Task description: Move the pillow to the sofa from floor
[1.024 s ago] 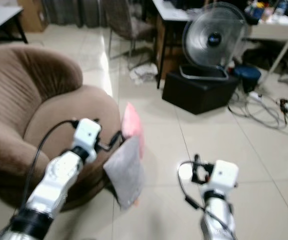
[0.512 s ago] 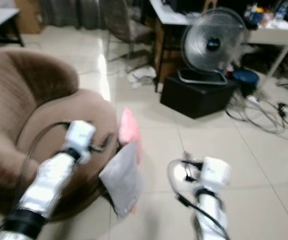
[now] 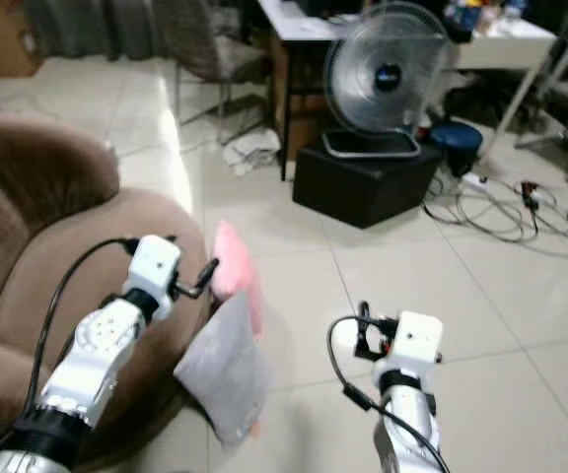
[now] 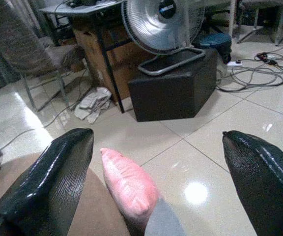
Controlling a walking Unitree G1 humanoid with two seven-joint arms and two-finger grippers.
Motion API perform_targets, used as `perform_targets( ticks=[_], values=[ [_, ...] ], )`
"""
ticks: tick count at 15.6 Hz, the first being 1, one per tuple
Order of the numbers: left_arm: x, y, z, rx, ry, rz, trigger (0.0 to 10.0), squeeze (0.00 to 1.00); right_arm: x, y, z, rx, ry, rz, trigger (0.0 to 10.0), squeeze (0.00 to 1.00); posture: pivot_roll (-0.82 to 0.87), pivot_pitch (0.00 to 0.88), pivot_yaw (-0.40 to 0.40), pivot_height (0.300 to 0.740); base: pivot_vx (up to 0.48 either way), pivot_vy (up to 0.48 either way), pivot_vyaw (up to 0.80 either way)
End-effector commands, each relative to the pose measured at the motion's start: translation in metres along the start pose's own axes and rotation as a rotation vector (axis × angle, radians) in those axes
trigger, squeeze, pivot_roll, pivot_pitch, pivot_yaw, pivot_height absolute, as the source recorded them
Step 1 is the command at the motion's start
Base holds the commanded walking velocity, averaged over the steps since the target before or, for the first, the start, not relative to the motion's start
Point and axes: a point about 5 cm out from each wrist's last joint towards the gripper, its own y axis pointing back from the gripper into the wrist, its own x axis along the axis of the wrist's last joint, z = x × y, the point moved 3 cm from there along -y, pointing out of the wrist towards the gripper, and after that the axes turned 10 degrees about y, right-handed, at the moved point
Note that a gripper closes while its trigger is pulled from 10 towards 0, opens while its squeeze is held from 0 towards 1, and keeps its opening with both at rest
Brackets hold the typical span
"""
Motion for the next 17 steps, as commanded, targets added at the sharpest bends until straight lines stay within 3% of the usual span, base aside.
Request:
perform_targets(
  ticks=[1,3,6,12,17],
  values=[
    [0.002,-0.005,0.013,-0.042,-0.002,0.01,10.0,0.0,-0.002,0.001,0.015,-0.044,0.017,-0.009,10.0,0.0,0.06,0.0,-0.01,0.74,0.311,0.0,0.0],
    [0.003,-0.005,0.014,-0.045,-0.003,0.011,10.0,0.0,-0.002,0.002,0.015,-0.046,0.013,-0.012,10.0,0.0,0.06,0.0,-0.01,0.74,0.313,0.0,0.0],
    [0.002,-0.005,0.013,-0.048,-0.005,0.01,10.0,0.0,-0.004,0.003,0.013,-0.036,0.014,-0.022,10.0,0.0,0.06,0.001,-0.004,0.74,0.314,0.0,-0.8],
    [0.001,-0.005,0.008,-0.023,-0.011,0.004,10.0,0.0,-0.007,0.005,0.005,0.045,0.059,-0.038,10.0,0.0,0.06,0.0,-0.005,0.74,0.312,0.0,0.0],
    [-0.005,0.004,0.016,-0.084,0.047,0.019,10.0,0.0,-0.011,0.013,-0.005,0.147,0.083,-0.057,10.0,0.0,0.04,0.0,-0.004,0.705,0.0,0.0,0.0]
  ],
)
